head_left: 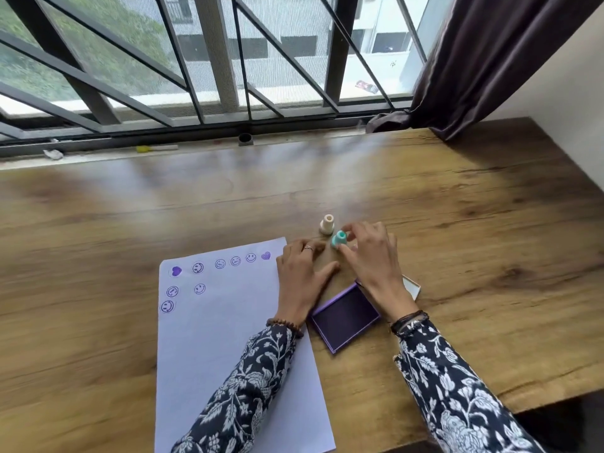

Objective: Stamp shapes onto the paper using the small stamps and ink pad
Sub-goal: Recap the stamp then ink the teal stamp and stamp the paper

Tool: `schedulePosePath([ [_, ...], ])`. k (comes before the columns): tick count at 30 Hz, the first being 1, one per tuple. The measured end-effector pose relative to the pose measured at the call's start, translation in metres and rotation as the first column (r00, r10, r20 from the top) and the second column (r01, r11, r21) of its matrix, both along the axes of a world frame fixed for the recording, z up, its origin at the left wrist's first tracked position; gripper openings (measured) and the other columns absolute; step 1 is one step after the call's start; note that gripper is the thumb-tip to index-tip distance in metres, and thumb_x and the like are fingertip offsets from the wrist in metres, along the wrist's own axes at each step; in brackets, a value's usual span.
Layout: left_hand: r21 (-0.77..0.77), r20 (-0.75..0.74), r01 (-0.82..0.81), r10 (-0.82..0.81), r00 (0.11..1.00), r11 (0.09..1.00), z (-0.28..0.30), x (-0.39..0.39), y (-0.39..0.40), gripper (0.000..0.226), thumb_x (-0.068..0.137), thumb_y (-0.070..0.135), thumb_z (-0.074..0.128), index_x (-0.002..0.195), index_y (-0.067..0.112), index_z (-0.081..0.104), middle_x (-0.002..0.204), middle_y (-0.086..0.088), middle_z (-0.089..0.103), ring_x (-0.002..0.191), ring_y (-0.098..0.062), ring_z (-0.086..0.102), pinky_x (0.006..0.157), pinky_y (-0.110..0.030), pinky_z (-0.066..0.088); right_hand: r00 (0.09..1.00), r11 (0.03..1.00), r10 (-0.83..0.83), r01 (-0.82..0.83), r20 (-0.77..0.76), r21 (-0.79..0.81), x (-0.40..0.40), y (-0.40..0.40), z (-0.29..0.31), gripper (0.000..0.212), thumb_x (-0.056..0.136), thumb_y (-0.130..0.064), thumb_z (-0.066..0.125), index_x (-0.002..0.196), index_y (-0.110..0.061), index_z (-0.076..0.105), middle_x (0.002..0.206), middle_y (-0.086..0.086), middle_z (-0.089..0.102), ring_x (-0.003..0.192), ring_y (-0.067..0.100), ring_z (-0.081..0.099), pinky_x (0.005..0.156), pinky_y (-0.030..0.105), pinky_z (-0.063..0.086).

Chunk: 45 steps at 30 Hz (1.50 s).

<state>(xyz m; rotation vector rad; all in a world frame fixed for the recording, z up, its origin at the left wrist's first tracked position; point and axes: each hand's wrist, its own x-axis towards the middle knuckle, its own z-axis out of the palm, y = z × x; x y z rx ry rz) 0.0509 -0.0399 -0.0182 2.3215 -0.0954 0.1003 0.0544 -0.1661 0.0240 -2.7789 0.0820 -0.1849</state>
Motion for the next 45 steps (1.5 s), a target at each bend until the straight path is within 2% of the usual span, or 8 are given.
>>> schedulePosePath([
  [2, -0.092, -0.046, -0.002, -0.002, 0.999, 0.996, 0.006, 0.001, 0.002, 0.037, 0.073, 0.033, 0.074, 0.105, 0.019, 0.063, 0.109, -0.005, 0.06, 0.105, -0.025, 0.051, 0.088, -0.036, 0.036, 0.999, 1.0, 0.007, -0.008, 0.047, 0.018, -0.005, 0.002, 0.004, 0.02, 0.083, -0.031, 0.062, 0.1, -0.021, 0.06, 0.099, -0.002, 0.067, 0.097, 0.019, 0.051, 0.077, 0.032, 0.031],
  [4, -0.265, -0.102, 0.03, -0.059, 0.993, 0.964, 0.016, 0.001, 0.008, 0.038, 0.073, 0.033, 0.075, 0.107, 0.03, 0.06, 0.115, 0.002, 0.059, 0.11, -0.016, 0.05, 0.093, -0.031, 0.039, 0.996, 0.96, -0.051, 0.029, 0.074, 0.278, -0.016, 0.005, 0.015, 0.017, 0.078, -0.032, 0.068, 0.092, -0.024, 0.062, 0.09, -0.009, 0.067, 0.085, 0.011, 0.056, 0.07, 0.023, 0.037],
  [7, -0.631, -0.173, 0.075, -0.235, 0.957, 0.772, 0.038, -0.01, 0.023, 0.034, 0.074, 0.03, 0.074, 0.105, 0.036, 0.06, 0.113, 0.012, 0.064, 0.109, -0.003, 0.056, 0.092, -0.019, 0.043, 0.986, 0.638, -0.164, 0.139, -0.043, 0.758, -0.039, 0.015, 0.033, 0.015, 0.071, -0.03, 0.076, 0.078, -0.031, 0.062, 0.076, -0.012, 0.069, 0.066, -0.001, 0.061, 0.06, 0.011, 0.045],
  [11, -0.809, -0.154, 0.048, -0.29, 0.945, 0.586, 0.053, -0.036, 0.034, 0.028, 0.077, 0.013, 0.069, 0.104, 0.02, 0.067, 0.098, 0.004, 0.074, 0.096, -0.015, 0.067, 0.077, -0.018, 0.051, 0.973, 0.243, -0.073, 0.229, -0.218, 0.942, -0.063, 0.022, 0.044, 0.01, 0.079, -0.009, 0.069, 0.084, -0.016, 0.063, 0.077, 0.001, 0.07, 0.065, 0.006, 0.065, 0.062, 0.019, 0.053],
  [25, -0.757, -0.062, 0.085, -0.201, 0.978, 0.648, 0.079, -0.076, 0.034, 0.026, 0.069, 0.014, 0.073, 0.095, 0.013, 0.07, 0.084, 0.001, 0.058, 0.074, -0.009, 0.057, 0.071, -0.02, 0.048, 0.943, -0.256, 0.208, 0.308, -0.259, 0.916, -0.106, 0.032, 0.049, 0.03, 0.079, -0.022, 0.058, 0.105, -0.01, 0.066, 0.085, 0.0, 0.073, 0.076, 0.005, 0.066, 0.072, 0.017, 0.055],
  [36, -0.805, -0.062, 0.019, -0.116, 0.991, 0.593, 0.076, -0.076, 0.045, 0.023, 0.076, 0.019, 0.069, 0.094, 0.033, 0.071, 0.089, 0.009, 0.062, 0.077, 0.0, 0.055, 0.072, -0.012, 0.045, 0.938, -0.471, 0.079, 0.333, -0.337, 0.817, -0.12, 0.05, 0.048, 0.029, 0.077, -0.026, 0.053, 0.067, -0.011, 0.075, 0.056, 0.0, 0.062, 0.049, 0.005, 0.058, 0.053, 0.018, 0.054],
  [41, -0.409, -0.011, 0.055, -0.065, 0.998, 0.911, 0.056, -0.073, 0.056, 0.027, 0.074, 0.019, 0.076, 0.099, 0.024, 0.068, 0.092, 0.007, 0.064, 0.083, -0.006, 0.056, 0.067, -0.005, 0.036, 0.933, -0.374, 0.047, 0.349, -0.358, 0.859, -0.128, 0.031, 0.037, 0.022, 0.077, -0.024, 0.058, 0.086, -0.009, 0.072, 0.065, 0.002, 0.064, 0.055, 0.007, 0.059, 0.055, 0.016, 0.053],
  [45, -0.232, 0.012, 0.119, -0.12, 0.993, 0.965, 0.043, -0.079, 0.061, 0.022, 0.078, 0.013, 0.069, 0.099, 0.021, 0.066, 0.089, 0.002, 0.059, 0.076, -0.013, 0.054, 0.064, -0.004, 0.034, 0.898, 0.282, -0.157, 0.44, -0.412, 0.852, -0.128, 0.017, 0.028, 0.012, 0.086, -0.014, 0.061, 0.095, -0.008, 0.067, 0.077, 0.005, 0.067, 0.062, 0.01, 0.061, 0.062, 0.02, 0.055],
])
